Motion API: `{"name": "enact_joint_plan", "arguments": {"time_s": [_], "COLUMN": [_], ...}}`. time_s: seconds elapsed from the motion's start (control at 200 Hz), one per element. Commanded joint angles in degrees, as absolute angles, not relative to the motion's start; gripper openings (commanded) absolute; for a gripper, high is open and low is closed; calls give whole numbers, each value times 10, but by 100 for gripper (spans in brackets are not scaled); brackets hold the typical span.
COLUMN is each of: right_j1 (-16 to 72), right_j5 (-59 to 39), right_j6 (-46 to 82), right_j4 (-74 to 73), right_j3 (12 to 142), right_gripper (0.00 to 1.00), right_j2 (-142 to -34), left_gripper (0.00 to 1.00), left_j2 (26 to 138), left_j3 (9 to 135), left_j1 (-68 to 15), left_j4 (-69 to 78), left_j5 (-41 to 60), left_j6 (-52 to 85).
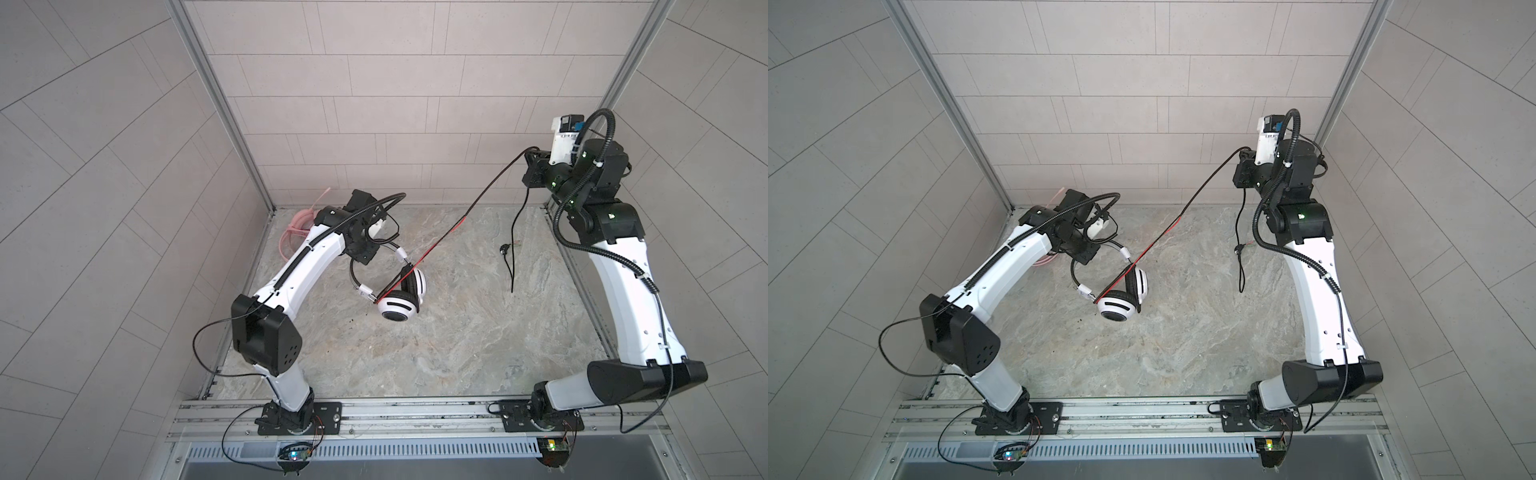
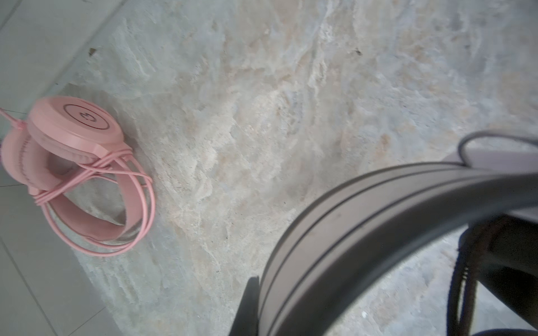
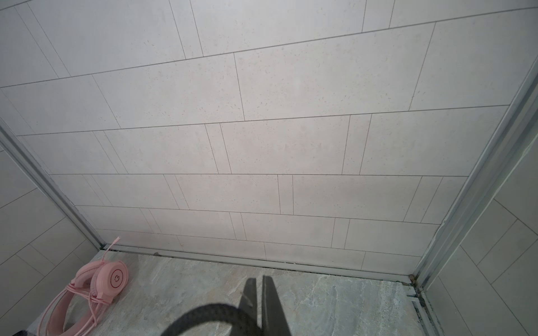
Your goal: Wrap the headphones
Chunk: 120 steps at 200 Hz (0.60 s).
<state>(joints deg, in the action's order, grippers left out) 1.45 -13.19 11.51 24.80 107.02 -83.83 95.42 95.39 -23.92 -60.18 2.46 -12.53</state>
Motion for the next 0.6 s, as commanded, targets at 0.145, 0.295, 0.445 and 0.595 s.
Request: {"name": "enact_joint_plan", "arguments": {"time_s": [0.145, 0.295, 0.445, 0.595], "right_j1": [-39, -60, -79, -86], "right_j5": [-201, -212, -219, -229], "right_j6": [180, 205, 221, 226], "right_j4": [183, 160, 139, 131], "right_j3": [1027, 994, 972, 949], "right_gripper": [0, 0, 0, 0], "right_j2": [-848, -856, -860, -863], "left_gripper": [0, 0, 0, 0], "left_j2": [823, 796, 785, 772], "left_j3": [866, 871, 866, 847], "left_j1": [-242, -242, -241, -239], "left_j4": [-510, -503, -515, -496], "left_j5": [201, 265, 284, 292], "left_j6": [-123, -118, -125, -111]}}
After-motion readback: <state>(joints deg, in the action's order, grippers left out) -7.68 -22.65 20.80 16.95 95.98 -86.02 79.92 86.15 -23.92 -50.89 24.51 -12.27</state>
